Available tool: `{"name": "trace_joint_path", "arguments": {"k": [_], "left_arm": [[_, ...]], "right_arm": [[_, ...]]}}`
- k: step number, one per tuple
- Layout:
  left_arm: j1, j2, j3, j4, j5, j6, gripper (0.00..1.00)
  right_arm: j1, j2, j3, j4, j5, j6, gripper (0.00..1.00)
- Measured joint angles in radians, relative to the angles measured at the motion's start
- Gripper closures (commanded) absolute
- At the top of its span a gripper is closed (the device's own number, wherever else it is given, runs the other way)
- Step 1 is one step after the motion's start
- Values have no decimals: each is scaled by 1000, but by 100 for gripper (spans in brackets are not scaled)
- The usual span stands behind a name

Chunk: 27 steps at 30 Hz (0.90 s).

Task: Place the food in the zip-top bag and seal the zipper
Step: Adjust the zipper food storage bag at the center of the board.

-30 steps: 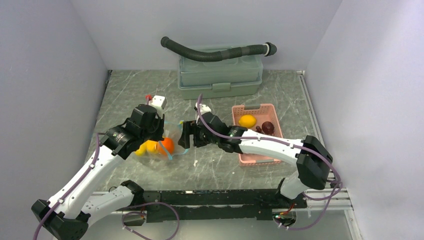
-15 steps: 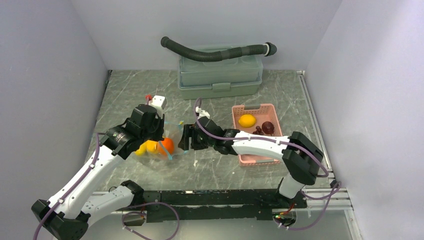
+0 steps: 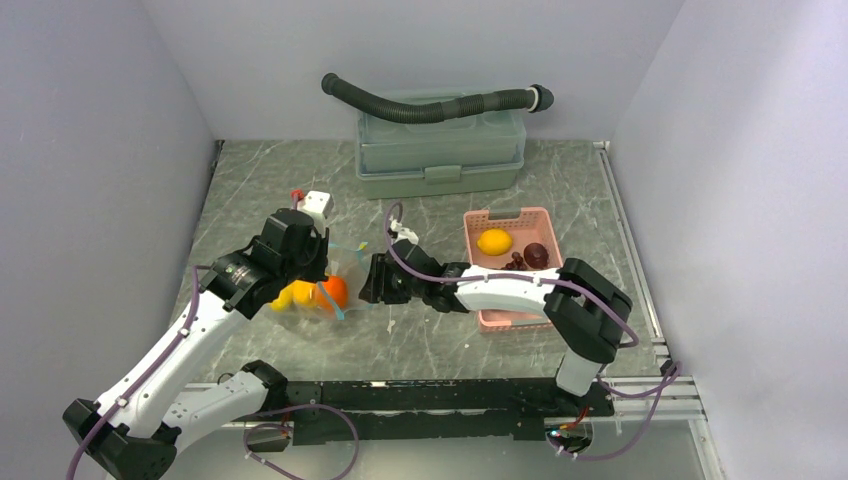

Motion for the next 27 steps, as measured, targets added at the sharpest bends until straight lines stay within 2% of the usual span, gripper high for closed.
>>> {"name": "trace_joint_path", "arguments": {"k": [7, 8, 9, 10, 17, 27], "left_arm": [[0, 0, 0, 0, 0, 0, 100], [0, 0, 0, 0, 0, 0, 100], [0, 0, 0, 0, 0, 0, 100], [0, 0, 0, 0, 0, 0, 100], [0, -2, 0, 0, 0, 0, 100], [-1, -13, 28, -30, 19, -1, 100]], "right_arm": [[0, 8, -14, 42, -4, 24, 77], [0, 8, -15, 43, -4, 26, 83], [0, 8, -14, 44, -4, 25, 95], [0, 8, -14, 45, -3, 23, 100], [0, -26, -14, 13, 12, 2, 100], [0, -199, -10, -82, 42, -70, 100]]}}
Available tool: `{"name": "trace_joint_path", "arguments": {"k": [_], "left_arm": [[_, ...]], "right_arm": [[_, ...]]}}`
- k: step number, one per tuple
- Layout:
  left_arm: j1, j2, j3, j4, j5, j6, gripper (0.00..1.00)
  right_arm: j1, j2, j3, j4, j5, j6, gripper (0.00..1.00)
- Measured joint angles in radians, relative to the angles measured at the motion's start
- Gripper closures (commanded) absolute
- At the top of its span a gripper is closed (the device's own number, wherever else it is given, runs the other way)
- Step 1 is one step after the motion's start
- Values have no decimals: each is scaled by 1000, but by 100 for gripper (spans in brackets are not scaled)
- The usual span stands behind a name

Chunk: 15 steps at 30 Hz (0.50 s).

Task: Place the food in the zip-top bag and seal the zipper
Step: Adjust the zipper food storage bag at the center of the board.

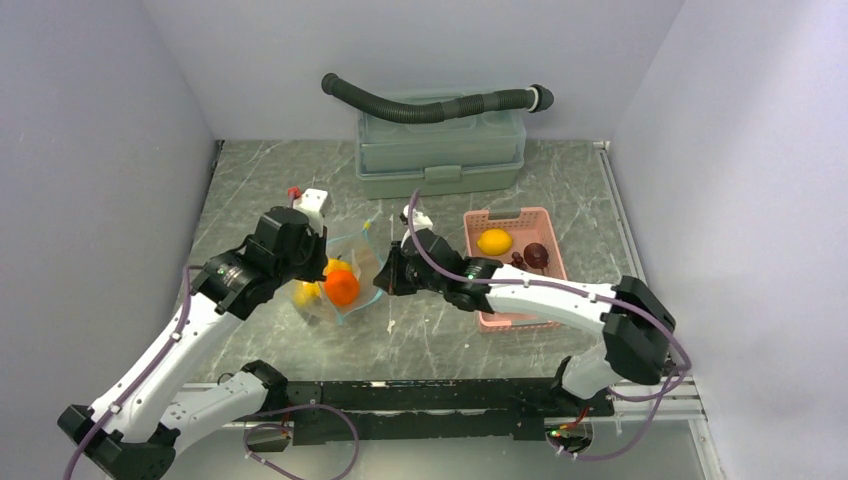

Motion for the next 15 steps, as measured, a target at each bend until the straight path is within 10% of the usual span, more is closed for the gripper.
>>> {"name": "trace_joint_path", "arguments": {"k": [15], "left_arm": [[0, 41, 242, -182, 227, -10, 100]], "right_arm": [[0, -142, 182, -320, 2, -183, 100]]}}
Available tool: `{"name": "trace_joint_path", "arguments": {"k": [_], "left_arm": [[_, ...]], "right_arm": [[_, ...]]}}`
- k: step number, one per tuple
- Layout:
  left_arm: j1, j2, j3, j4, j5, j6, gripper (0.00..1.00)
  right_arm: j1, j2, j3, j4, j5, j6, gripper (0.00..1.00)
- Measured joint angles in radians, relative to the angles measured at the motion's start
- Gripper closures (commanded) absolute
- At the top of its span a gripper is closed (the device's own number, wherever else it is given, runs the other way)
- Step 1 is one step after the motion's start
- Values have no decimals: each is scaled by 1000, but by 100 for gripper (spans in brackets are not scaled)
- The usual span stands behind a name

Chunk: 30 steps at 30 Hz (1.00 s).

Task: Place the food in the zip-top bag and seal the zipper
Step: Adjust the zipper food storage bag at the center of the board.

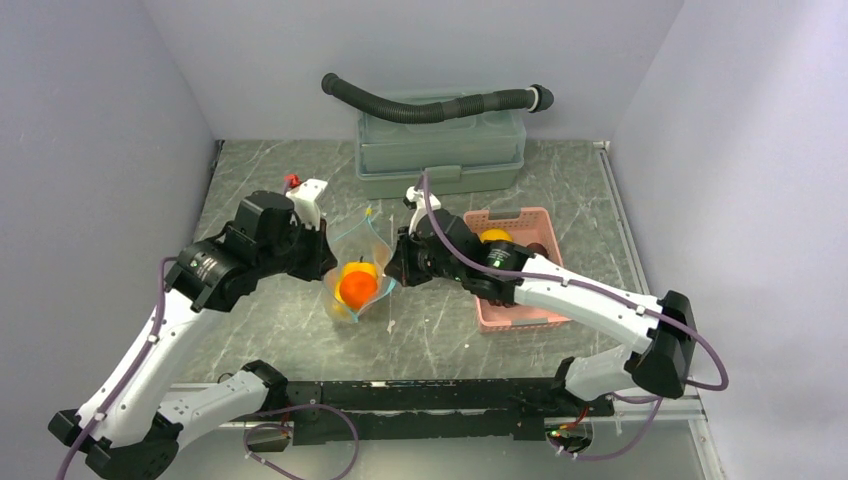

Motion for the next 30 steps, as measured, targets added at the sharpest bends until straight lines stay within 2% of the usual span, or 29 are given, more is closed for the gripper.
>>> {"name": "trace_joint_path", "arguments": {"k": [7, 10, 15, 17, 21, 25, 30], "left_arm": [[0, -3, 70, -39, 108, -21, 100], [0, -8, 52, -19, 130, -39, 100], [0, -3, -137, 85, 125, -90, 100], [0, 39, -229, 129, 111, -121, 100], [0, 132, -319, 151, 83, -156, 100], [0, 120, -288, 143, 74, -158, 100], [0, 101, -88, 117, 58, -145, 100]], "right_arm": [[0, -11, 116, -132, -13, -49, 100], [0, -9, 131, -147, -12, -53, 100], [-2, 86, 103, -117, -14, -43, 100], [-3, 172, 89, -104, -18, -34, 100], [-3, 277, 48, -111, -22, -23, 100], [-3, 244, 48, -155, 0, -26, 100], [-3, 126, 121, -188, 50, -39, 100]]}}
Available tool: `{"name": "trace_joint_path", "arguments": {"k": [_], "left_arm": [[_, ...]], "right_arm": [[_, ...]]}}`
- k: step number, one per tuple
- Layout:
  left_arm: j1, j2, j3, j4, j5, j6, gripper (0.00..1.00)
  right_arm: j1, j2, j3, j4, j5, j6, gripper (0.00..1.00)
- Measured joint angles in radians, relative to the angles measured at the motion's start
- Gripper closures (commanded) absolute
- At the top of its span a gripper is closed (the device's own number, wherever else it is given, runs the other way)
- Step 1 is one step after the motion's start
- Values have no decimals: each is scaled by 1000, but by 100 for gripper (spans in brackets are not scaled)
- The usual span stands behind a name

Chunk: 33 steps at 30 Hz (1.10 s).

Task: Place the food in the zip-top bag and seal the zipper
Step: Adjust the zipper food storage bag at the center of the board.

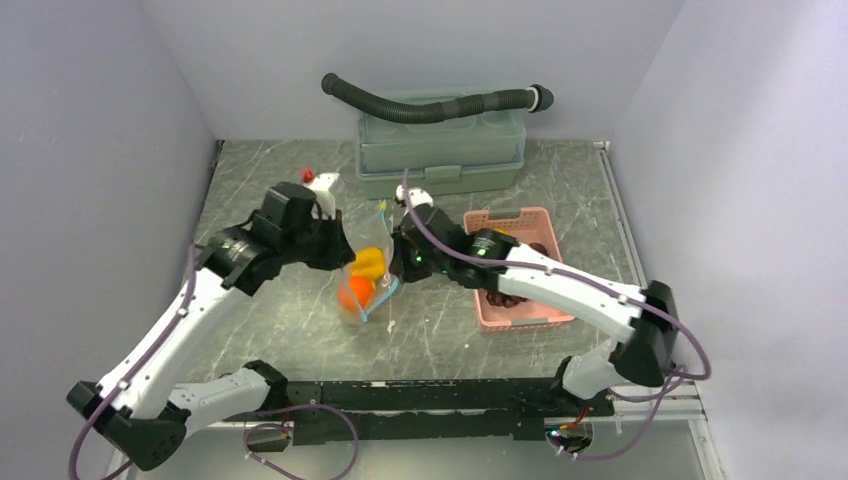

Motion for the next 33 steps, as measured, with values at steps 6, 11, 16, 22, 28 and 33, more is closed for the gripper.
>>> {"name": "trace_joint_path", "arguments": {"k": [6, 11, 16, 22, 28, 33], "left_arm": [[0, -60, 155, -16, -23, 18, 100], [0, -90, 100, -5, -42, 24, 100], [0, -62, -106, 56, -41, 2, 100], [0, -7, -172, 49, -18, -11, 100], [0, -54, 56, 19, -6, 9, 100], [0, -122, 141, 8, -26, 32, 100]], "right_arm": [[0, -150, 59, -11, 55, -16, 100], [-3, -167, 37, 6, 78, -16, 100], [-5, -69, -56, 23, 74, -8, 100], [-7, -5, -93, 0, 67, -5, 100], [-7, -106, -37, -19, 70, -6, 100], [-6, -180, -15, 2, 66, -5, 100]]}}
